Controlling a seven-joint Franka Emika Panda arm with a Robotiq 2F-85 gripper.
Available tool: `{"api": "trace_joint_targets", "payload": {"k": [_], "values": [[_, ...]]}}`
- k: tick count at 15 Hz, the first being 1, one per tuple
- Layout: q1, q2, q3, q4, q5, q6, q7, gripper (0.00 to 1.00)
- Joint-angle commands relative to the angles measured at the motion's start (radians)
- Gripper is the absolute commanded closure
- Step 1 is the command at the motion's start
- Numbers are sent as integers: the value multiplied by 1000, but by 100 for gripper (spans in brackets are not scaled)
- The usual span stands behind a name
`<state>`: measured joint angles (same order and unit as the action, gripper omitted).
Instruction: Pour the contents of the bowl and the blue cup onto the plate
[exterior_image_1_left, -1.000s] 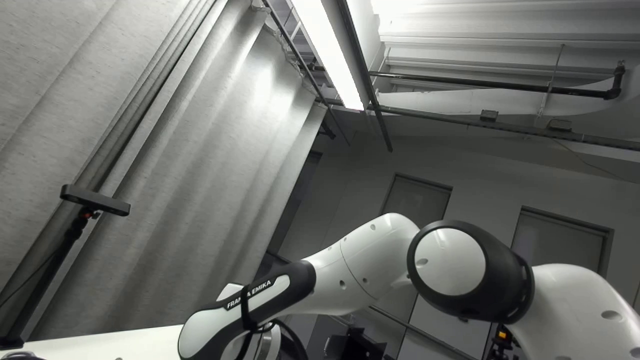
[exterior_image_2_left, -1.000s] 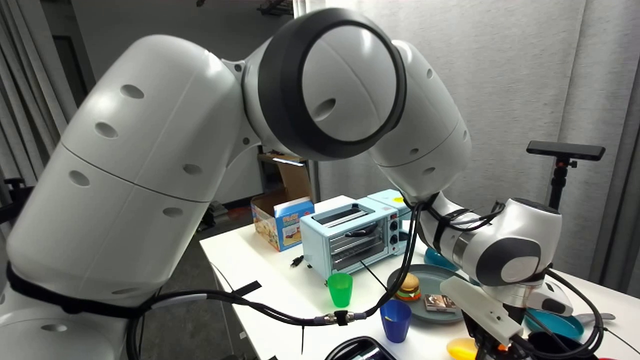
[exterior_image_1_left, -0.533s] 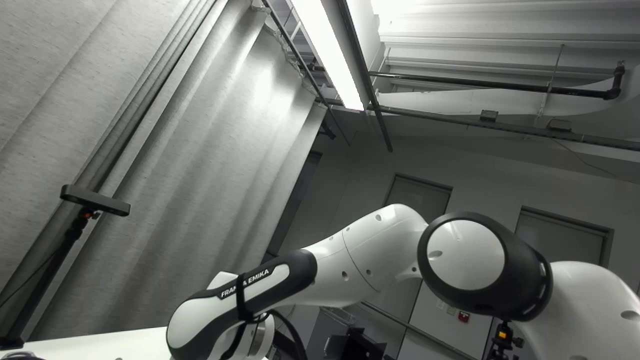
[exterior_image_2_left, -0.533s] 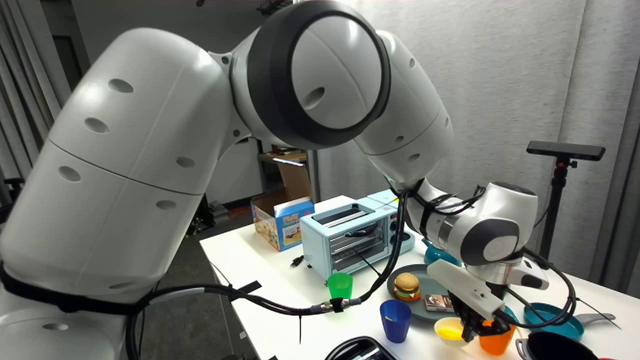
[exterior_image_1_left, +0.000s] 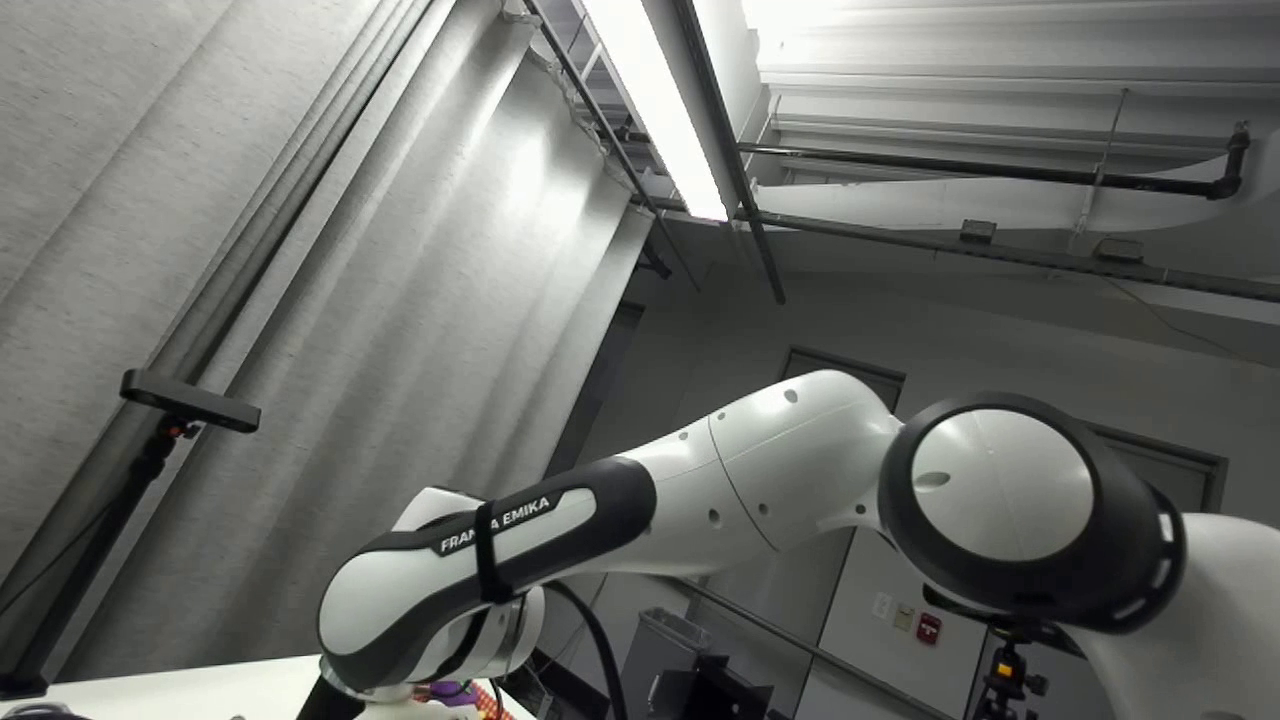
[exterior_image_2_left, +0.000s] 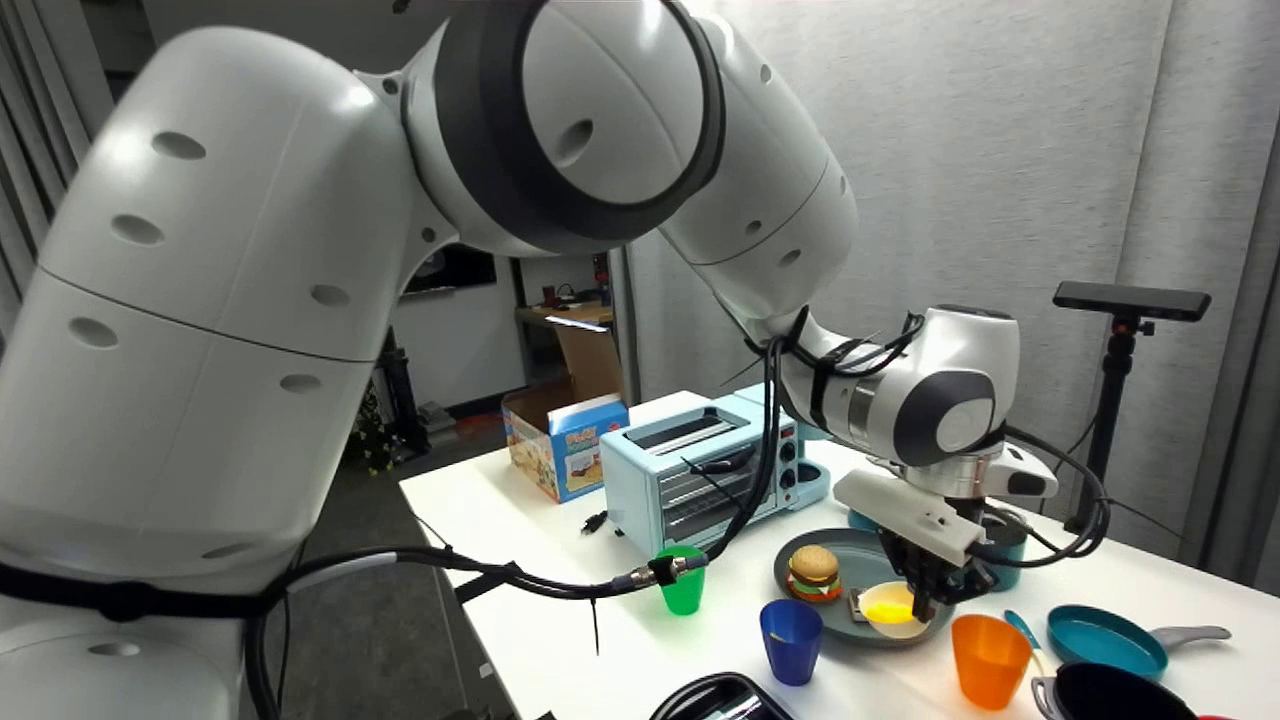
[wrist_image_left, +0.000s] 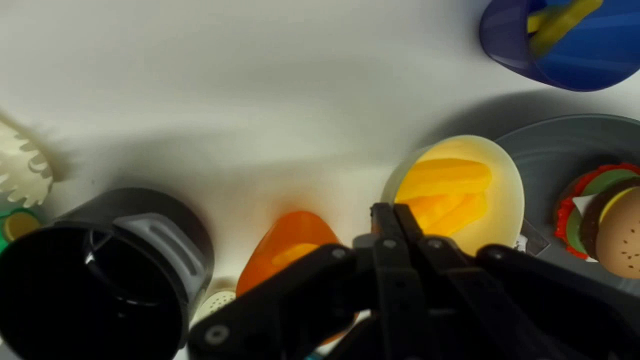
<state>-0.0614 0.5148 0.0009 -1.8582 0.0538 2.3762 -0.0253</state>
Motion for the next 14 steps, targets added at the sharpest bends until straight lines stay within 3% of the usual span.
{"api": "trace_joint_targets", "payload": {"k": [1, 9, 14], "values": [[73, 16, -32, 56, -92, -56, 70, 99], [182, 104, -53, 234, -255, -178, 162, 99], [238, 139, -108, 306, -403, -215, 218, 99]]}}
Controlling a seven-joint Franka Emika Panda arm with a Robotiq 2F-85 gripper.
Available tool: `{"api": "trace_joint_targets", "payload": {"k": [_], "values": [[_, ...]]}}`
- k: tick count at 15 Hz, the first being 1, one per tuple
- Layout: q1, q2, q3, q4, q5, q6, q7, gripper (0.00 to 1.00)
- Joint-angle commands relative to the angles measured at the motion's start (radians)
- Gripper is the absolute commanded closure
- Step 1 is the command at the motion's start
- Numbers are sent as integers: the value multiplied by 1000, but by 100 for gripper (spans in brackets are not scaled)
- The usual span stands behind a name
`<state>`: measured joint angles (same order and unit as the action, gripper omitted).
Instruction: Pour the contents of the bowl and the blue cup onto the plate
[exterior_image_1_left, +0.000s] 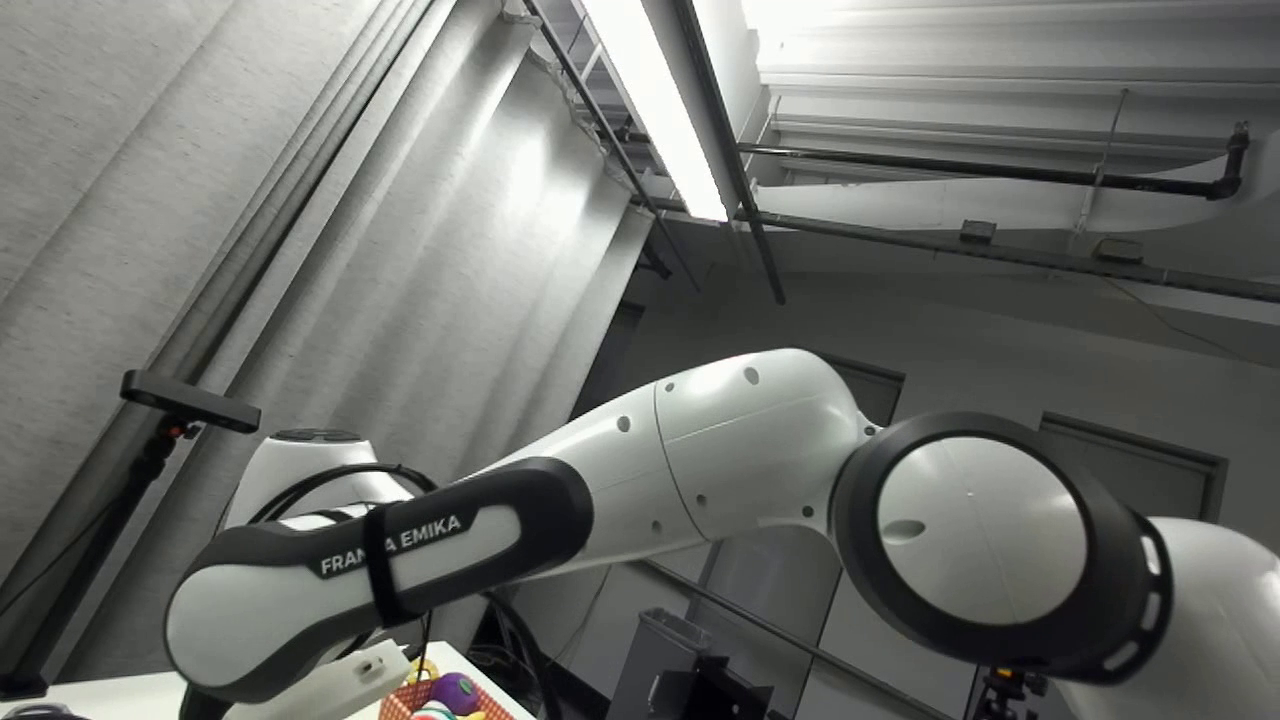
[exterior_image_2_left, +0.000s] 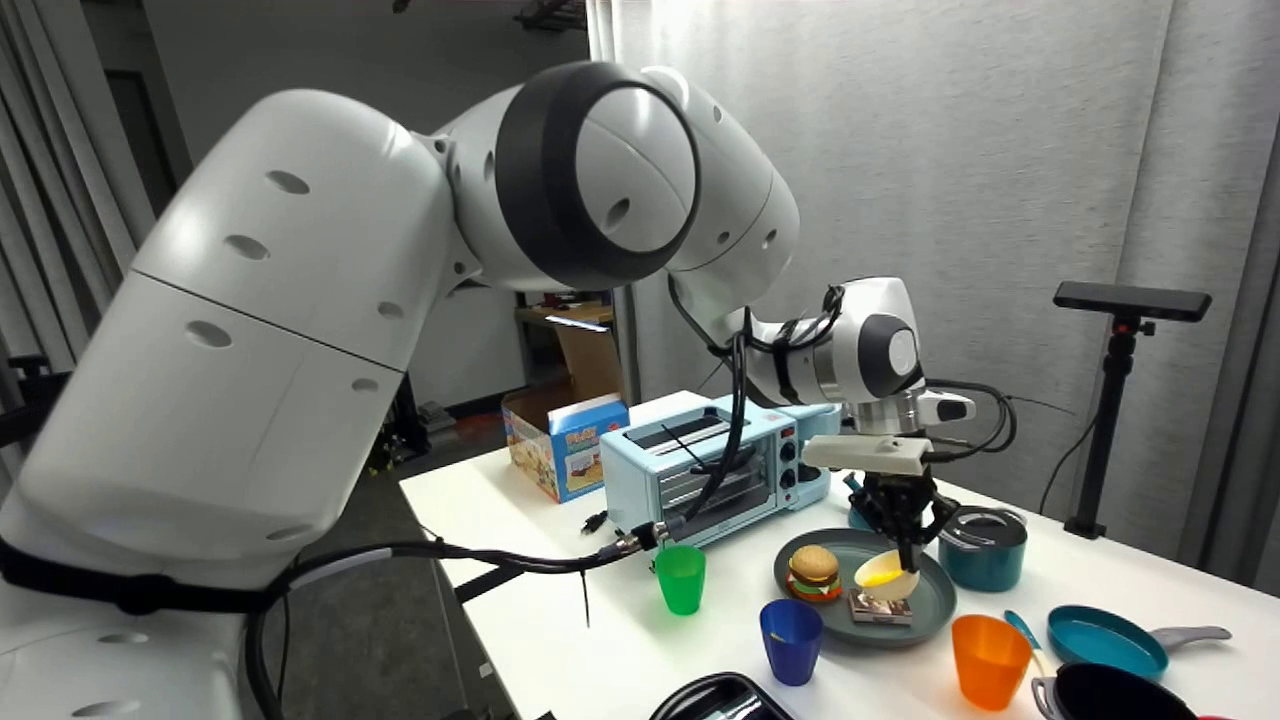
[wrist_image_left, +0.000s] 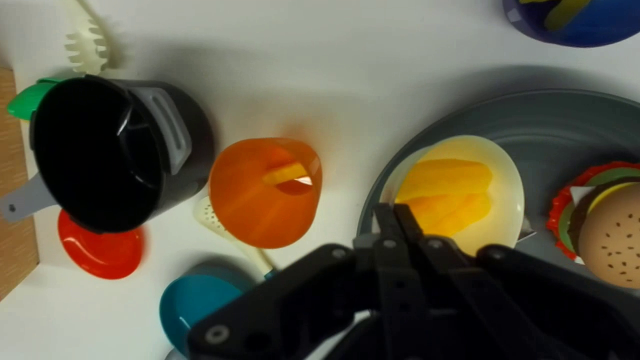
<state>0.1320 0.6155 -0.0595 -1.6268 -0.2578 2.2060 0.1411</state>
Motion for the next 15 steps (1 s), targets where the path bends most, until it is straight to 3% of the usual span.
{"api": "trace_joint_targets", "payload": {"k": [1, 6, 15], "values": [[58, 44, -65, 84, -138, -47, 65, 99], [93, 68, -111, 120, -306, -32, 95, 99], [73, 92, -89, 153, -391, -9, 33, 99]]}}
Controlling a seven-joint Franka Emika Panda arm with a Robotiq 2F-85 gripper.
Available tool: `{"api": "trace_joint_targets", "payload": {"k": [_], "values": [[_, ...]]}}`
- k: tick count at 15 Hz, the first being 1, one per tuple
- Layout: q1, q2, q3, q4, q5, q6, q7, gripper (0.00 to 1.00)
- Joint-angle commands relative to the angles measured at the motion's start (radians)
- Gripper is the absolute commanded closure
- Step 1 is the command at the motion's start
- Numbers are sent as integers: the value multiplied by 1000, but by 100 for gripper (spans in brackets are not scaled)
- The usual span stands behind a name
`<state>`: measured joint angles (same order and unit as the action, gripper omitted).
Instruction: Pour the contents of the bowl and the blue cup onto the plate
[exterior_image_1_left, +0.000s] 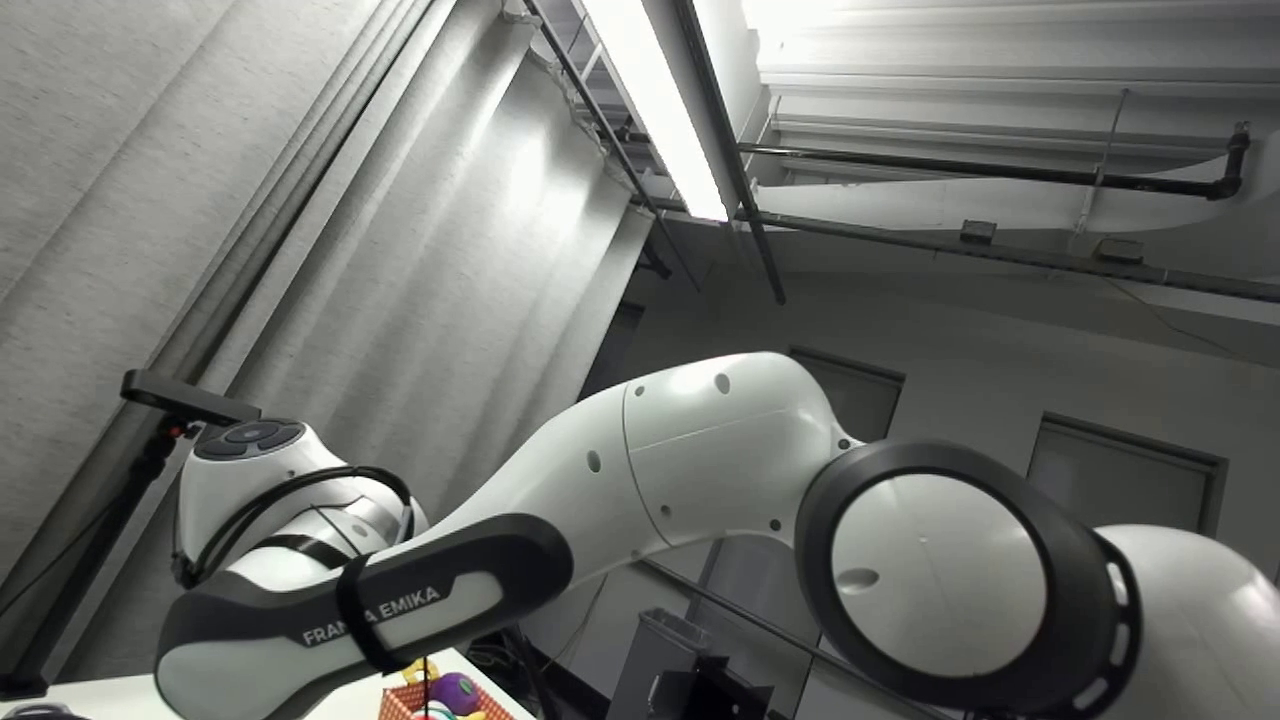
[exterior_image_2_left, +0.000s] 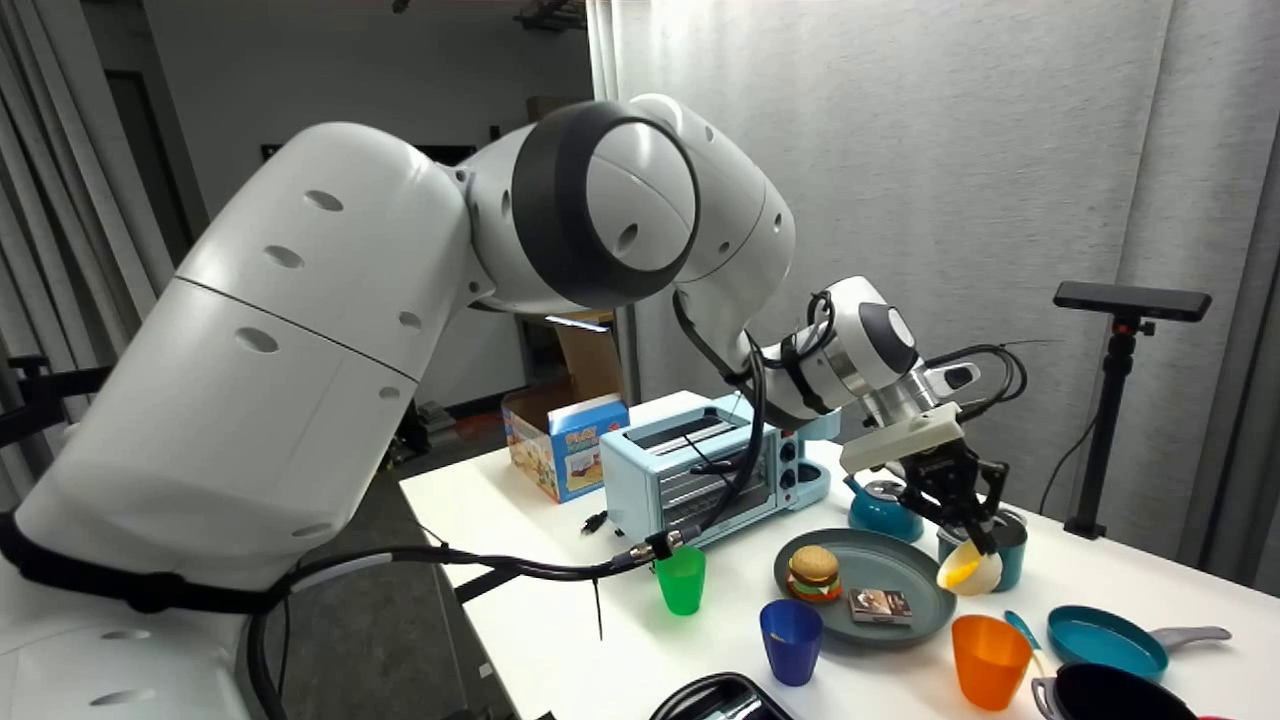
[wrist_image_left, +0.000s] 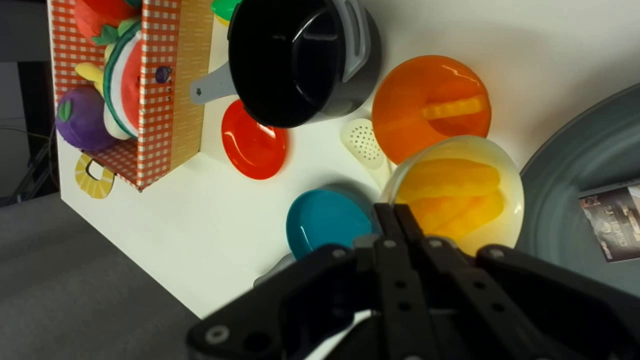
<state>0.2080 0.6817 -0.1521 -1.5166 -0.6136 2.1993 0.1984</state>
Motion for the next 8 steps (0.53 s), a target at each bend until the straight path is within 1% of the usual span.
{"api": "trace_joint_targets", "payload": {"k": [1, 2, 5, 8], "values": [[-6, 27, 7, 46, -38, -3, -34, 99], [69, 44, 24, 44, -48, -46, 45, 99], [98, 72, 74, 69, -7, -64, 46, 99], [146, 98, 93, 94, -10, -70, 76, 99]]}}
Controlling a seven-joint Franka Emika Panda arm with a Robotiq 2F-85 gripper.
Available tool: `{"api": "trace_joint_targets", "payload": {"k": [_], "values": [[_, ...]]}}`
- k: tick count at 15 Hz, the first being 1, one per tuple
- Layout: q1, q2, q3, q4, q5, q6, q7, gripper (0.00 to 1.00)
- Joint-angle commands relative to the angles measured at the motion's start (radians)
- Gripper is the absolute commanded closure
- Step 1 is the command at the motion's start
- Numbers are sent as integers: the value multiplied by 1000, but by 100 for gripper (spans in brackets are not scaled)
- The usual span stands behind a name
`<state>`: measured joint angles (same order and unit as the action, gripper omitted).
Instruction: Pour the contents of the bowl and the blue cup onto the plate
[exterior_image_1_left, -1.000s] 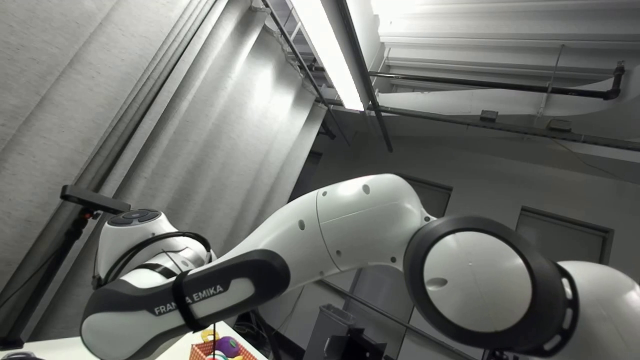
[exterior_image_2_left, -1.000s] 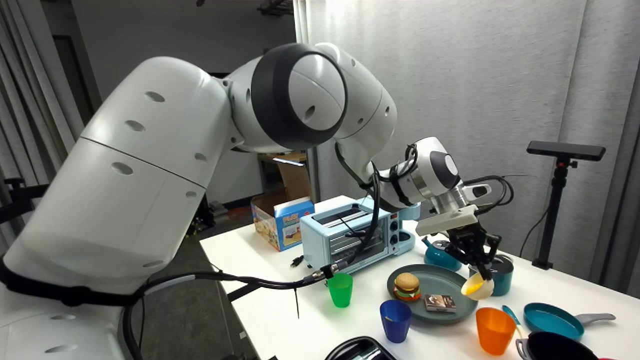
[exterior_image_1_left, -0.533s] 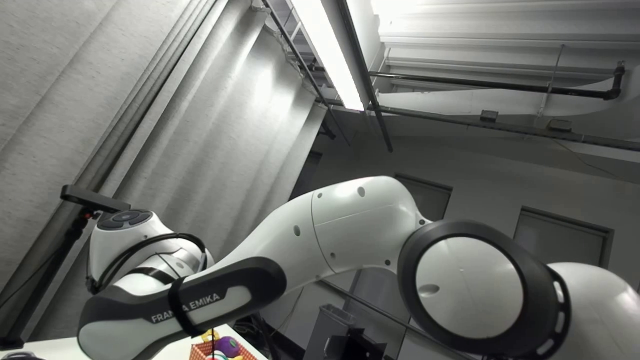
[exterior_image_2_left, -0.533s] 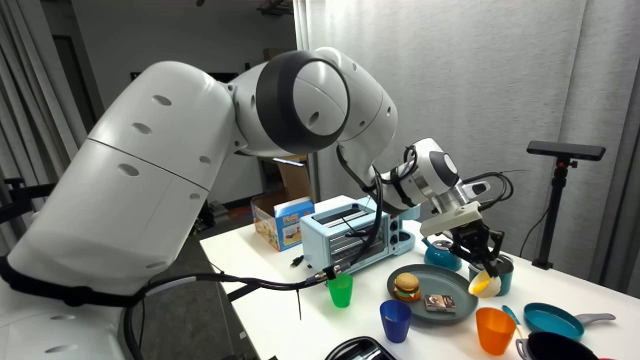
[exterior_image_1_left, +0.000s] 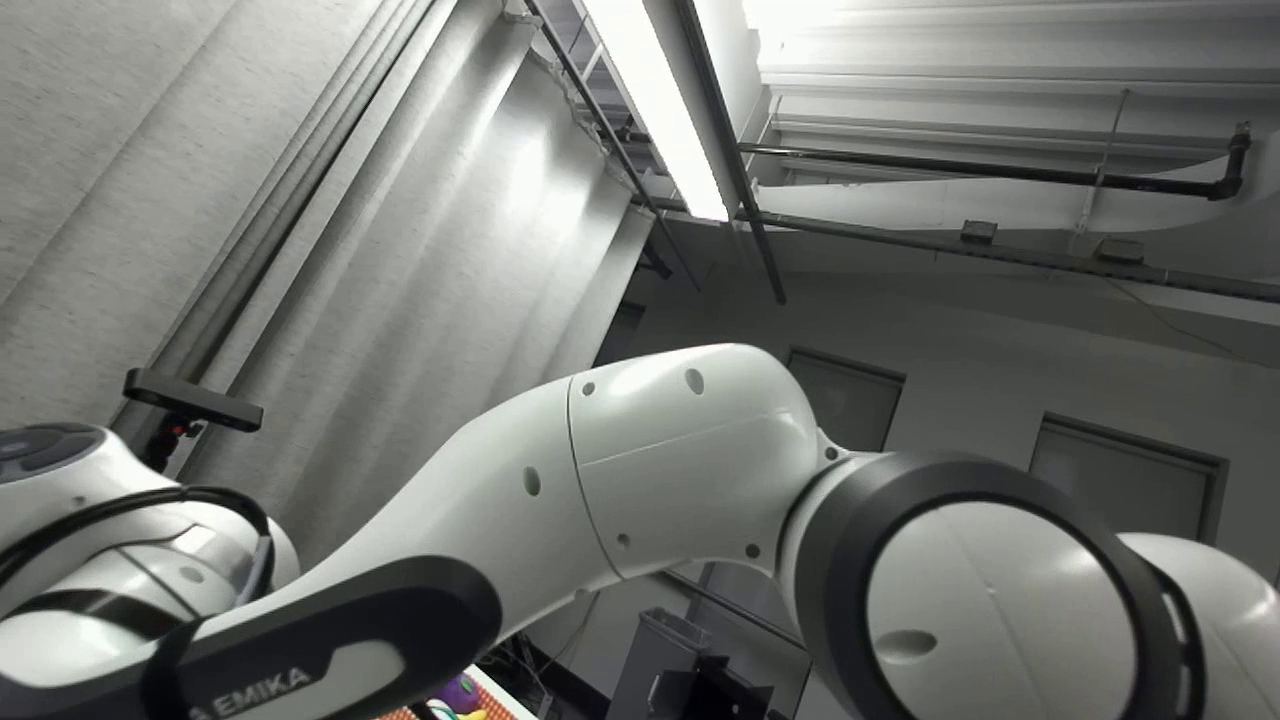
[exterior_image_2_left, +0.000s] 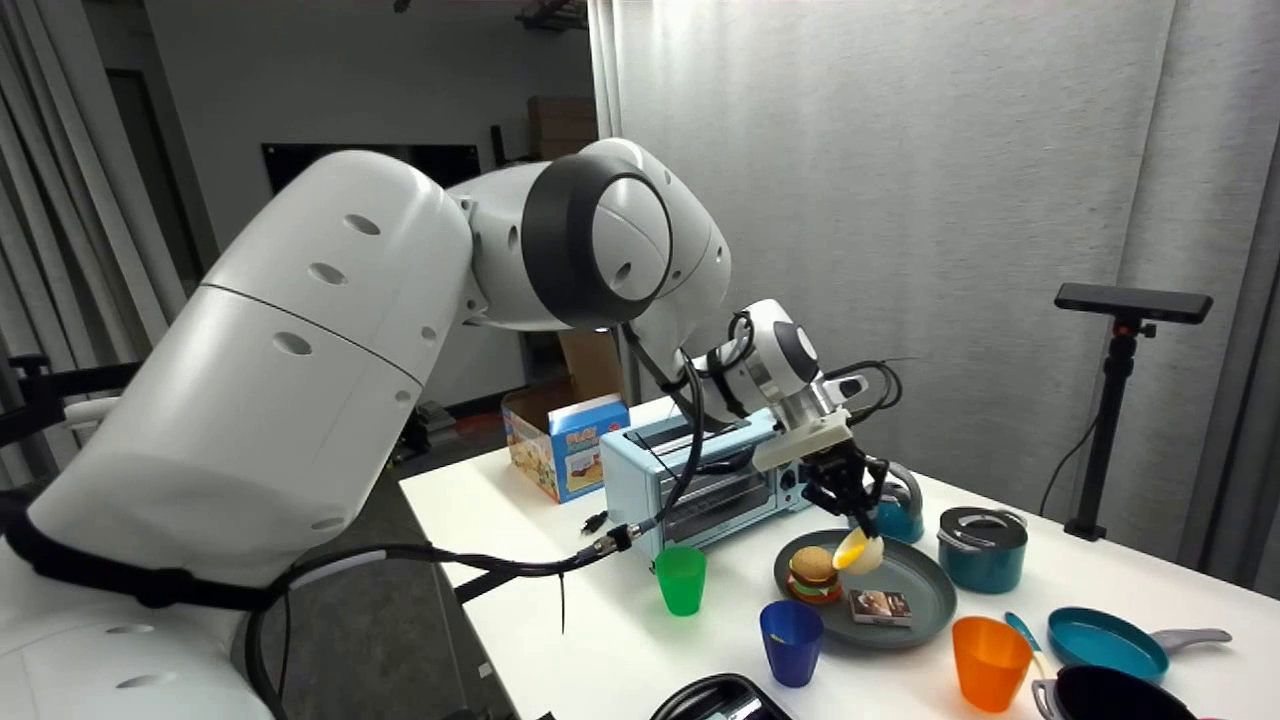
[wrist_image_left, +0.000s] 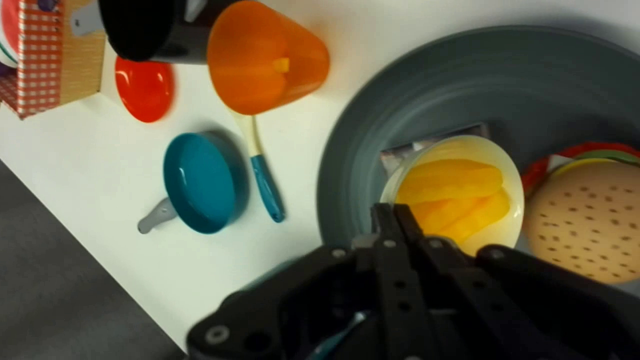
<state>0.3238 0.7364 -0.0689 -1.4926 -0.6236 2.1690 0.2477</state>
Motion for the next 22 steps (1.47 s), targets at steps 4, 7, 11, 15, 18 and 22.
{"api": "trace_joint_targets", "payload": {"k": [4, 7, 11, 15, 18, 22], "values": [[94, 61, -38, 96, -106, -38, 61, 99], [126, 60, -75, 74, -274, -15, 112, 99], [155, 66, -76, 54, -530, -26, 240, 99], [152, 76, -38, 48, -702, -76, 379, 99], [140, 80, 1, 44, -754, -155, 453, 99], [135, 90, 34, 46, -821, -236, 605, 99]]}}
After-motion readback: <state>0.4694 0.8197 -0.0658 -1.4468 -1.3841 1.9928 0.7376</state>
